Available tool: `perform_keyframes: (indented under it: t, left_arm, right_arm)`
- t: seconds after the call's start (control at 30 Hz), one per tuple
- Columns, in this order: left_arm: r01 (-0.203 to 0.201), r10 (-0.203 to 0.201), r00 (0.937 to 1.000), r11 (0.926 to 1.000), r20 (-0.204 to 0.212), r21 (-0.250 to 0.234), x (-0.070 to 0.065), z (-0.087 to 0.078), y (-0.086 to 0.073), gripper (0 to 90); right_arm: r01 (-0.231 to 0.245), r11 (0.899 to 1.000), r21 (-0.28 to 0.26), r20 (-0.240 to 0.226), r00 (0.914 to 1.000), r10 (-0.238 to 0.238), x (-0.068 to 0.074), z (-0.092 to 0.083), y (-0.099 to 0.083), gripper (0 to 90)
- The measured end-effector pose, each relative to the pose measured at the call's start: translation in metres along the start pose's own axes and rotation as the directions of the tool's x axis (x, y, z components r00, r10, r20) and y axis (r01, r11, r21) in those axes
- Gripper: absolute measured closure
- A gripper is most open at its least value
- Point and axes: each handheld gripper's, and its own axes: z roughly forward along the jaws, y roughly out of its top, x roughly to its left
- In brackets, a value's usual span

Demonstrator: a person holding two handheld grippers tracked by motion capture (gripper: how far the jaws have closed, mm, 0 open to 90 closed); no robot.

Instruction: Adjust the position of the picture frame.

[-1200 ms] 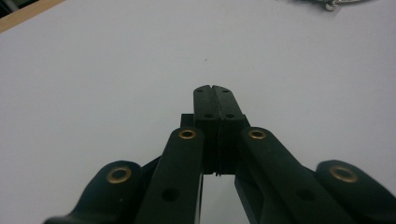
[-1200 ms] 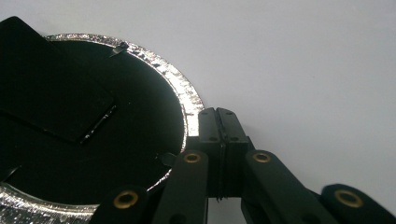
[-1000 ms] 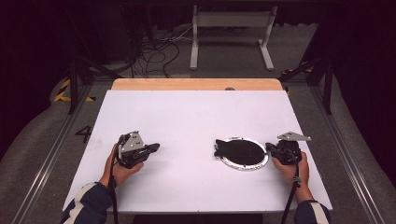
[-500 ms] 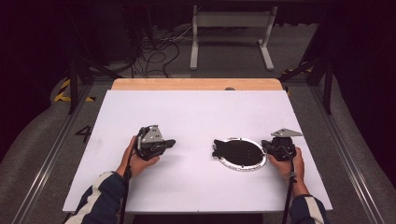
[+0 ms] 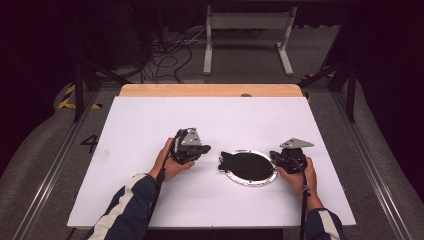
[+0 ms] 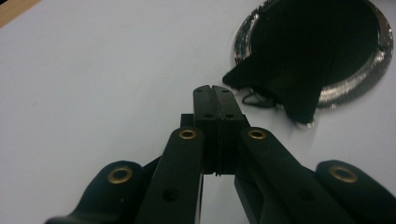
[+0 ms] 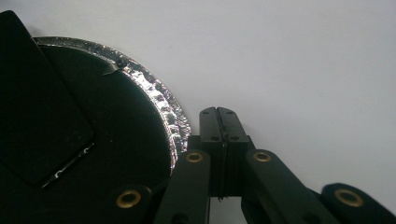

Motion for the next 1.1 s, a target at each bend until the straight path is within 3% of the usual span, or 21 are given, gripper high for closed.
perform_keyframes:
  t: [0.07, 0.13, 0.27, 0.37, 0.57, 0.63, 0.73, 0.87, 0.97, 1.1]
  left_arm:
    - [0.000, 0.000, 1.0000, 1.0000, 0.001, 0.002, 0.000, 0.002, 0.002, 90.0]
    - [-0.028, 0.028, 0.9996, 0.9994, -0.004, 0.022, -0.003, 0.008, 0.007, 90.0]
    - [-0.017, 0.017, 0.9998, 0.9981, -0.008, 0.058, -0.002, 0.015, 0.004, 90.0]
    - [0.003, -0.003, 1.0000, 0.9985, -0.009, 0.055, 0.002, 0.018, 0.002, 89.8]
    - [0.014, -0.012, 0.9996, 0.9975, -0.026, 0.069, 0.003, 0.025, 0.001, 87.2]
    - [0.026, -0.023, 0.9988, 0.9971, -0.042, 0.071, 0.003, 0.028, 0.002, 86.2]
    - [0.030, -0.027, 0.9989, 0.9972, -0.038, 0.069, 0.003, 0.031, 0.003, 85.1]
    - [0.011, -0.009, 0.9996, 0.9963, -0.027, 0.085, 0.000, 0.036, 0.004, 83.8]
    - [0.007, -0.005, 0.9998, 0.9964, -0.017, 0.085, -0.001, 0.036, 0.004, 84.7]
    - [-0.033, 0.032, 0.9995, 0.9948, 0.005, 0.097, -0.003, 0.035, 0.006, 89.7]
  right_arm:
    - [0.009, 1.000, 0.003, -0.008, 0.9999, -0.009, 0.004, 0.001, 0.001, 90.0]
    - [0.042, 0.999, 0.006, -0.032, 0.9986, -0.042, 0.019, 0.005, 0.006, 90.0]
    - [0.072, 0.997, 0.013, 0.003, 0.9974, -0.072, 0.030, 0.004, 0.007, 90.0]
    - [0.031, 0.999, -0.025, -0.053, 0.9981, -0.032, 0.026, -0.005, 0.004, 90.0]
    - [0.088, 0.996, -0.016, -0.111, 0.9898, -0.090, 0.035, -0.027, -0.012, 90.0]
    - [0.060, 0.998, -0.029, -0.138, 0.9884, -0.063, 0.034, -0.038, -0.018, 90.0]
    - [0.063, 0.997, -0.036, -0.144, 0.9873, -0.067, 0.037, -0.050, -0.025, 90.0]
    - [0.079, 0.997, -0.012, -0.177, 0.9809, -0.080, 0.044, -0.062, -0.040, 90.0]
    - [0.107, 0.994, 0.024, -0.185, 0.9777, -0.100, 0.052, -0.058, -0.047, 90.0]
    - [0.109, 0.994, 0.018, -0.198, 0.9748, -0.103, 0.055, -0.053, -0.045, 90.0]
